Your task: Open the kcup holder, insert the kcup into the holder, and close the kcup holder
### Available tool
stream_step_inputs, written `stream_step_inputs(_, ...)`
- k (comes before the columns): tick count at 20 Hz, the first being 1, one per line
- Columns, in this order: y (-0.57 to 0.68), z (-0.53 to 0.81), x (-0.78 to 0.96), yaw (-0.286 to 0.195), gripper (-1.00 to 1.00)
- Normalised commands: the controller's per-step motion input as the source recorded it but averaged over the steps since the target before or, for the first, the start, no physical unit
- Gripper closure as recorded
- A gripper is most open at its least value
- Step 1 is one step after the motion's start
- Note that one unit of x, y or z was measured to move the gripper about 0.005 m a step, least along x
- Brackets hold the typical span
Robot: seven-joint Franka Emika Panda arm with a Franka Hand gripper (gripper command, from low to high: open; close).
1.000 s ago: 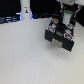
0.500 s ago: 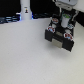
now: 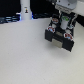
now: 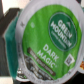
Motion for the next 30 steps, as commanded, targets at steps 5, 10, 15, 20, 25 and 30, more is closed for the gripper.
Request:
stream_step_inputs(5,-0.16,0.17,-0.15,-0.011,1.00)
stream_step_inputs(10,-0.39,0.26,-0.33,-0.031,1.00)
stream_step_inputs(15,-0.13,-0.01,-0.14,-0.006,1.00)
stream_step_inputs(20,-0.03,-0.20,0.00,-0.002,1.00)
stream_step_inputs(25,-0.05,-0.16,0.04,-0.007,1.00)
stream_step_inputs(30,-0.04,-0.11,0.05,-0.012,1.00)
